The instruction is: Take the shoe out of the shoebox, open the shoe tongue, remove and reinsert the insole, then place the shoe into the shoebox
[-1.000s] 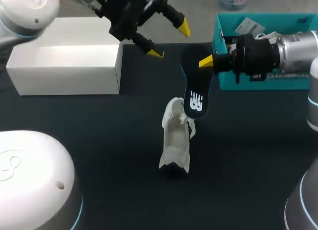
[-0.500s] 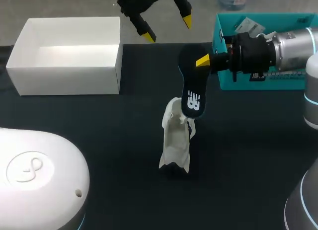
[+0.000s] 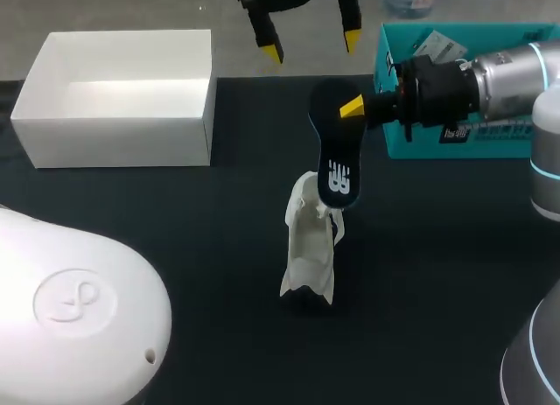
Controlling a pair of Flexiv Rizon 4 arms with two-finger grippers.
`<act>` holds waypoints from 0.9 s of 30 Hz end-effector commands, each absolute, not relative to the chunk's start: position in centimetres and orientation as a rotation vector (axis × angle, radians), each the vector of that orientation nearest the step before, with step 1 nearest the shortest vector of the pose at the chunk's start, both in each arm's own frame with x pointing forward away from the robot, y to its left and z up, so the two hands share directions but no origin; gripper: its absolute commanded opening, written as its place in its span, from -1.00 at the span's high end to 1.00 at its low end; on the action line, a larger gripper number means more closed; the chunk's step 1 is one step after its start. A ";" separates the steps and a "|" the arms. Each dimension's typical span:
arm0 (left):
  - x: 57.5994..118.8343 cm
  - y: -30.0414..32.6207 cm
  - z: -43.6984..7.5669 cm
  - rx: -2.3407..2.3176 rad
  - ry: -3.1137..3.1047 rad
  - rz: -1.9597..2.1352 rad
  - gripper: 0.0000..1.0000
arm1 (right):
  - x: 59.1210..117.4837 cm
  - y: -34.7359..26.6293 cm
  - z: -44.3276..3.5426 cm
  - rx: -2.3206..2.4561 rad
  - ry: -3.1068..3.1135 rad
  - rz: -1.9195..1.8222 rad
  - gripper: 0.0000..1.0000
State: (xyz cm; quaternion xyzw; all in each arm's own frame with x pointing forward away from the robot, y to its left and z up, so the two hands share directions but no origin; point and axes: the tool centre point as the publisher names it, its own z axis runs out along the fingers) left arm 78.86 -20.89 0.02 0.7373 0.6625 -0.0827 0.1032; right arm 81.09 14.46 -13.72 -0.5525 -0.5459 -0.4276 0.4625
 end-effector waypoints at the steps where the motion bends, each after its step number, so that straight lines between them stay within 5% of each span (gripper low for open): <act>1: 79.2 -21.6 0.2 2.249 2.067 -0.073 -1.00 | 81.3 14.6 -13.8 -1.353 -1.347 -1.044 1.00; 27: 80.1 -23.7 -0.2 2.154 2.102 -0.165 -1.00 | 81.7 15.3 -13.8 -1.337 -1.343 -1.039 1.00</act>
